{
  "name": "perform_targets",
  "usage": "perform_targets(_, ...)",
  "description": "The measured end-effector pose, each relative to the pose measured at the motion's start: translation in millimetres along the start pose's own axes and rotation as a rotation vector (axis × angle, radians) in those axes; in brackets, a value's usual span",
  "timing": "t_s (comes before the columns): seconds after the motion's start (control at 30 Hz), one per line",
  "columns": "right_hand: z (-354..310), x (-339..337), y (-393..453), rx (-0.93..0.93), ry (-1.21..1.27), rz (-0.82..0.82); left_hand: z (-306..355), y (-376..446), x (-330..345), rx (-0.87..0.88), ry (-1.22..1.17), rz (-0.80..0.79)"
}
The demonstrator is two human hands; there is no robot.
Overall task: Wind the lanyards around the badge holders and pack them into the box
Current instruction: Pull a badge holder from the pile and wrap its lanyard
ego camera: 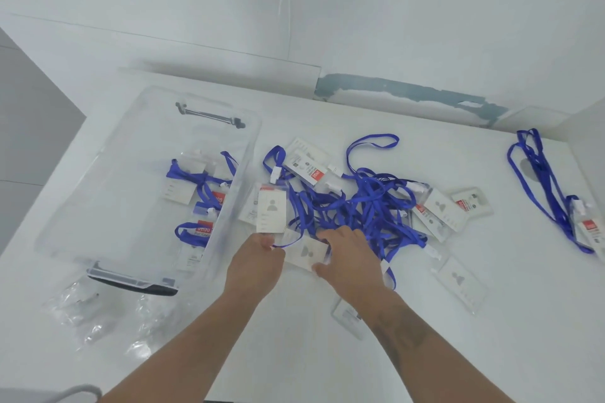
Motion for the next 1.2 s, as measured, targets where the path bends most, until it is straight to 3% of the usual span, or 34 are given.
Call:
perform_targets(0.1,6,-5,4,0.005,0.045,-0.012,-2,0,0,-0.001,-0.008,0.013)
perform_targets(0.33,18,-45,-9,-0.009,0.280,-0.236,31,-12,-26,0.134,-0.125,0.110)
perform_targets(0.47,7,-92,-14,-0.046,0.368,-0.267,71,-30,-26,0.274,-0.263,-0.047)
perform_targets(0.6,-4,-134,-11,-0.066,0.505,-0.229,110,-50,-24,0.364,-0.238,-0.223)
perform_targets(0.87,-9,-169,-10,-0.138,0.948,-0.110,152,-50,-59,0.381,-0.526,-0.281)
perform_targets(1.1,-2,-168,-12,-0.119,1.030,0.040,161,-42,-76,0.223,-0.939,-0.324)
perform_targets(1.2,-24,-154,-17,-0.103,0.840,0.063,170,-48,-70,0.233,-0.938,-0.326)
Point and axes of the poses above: each hand's wrist, its own y-axis towards the middle knuckle, its own x-axis out of the palm, z = x × y, the point moved 9 cm from there along y, towards the middle knuckle, and after that the axes turned 2 degrees about -y, right-handed, at the moved point
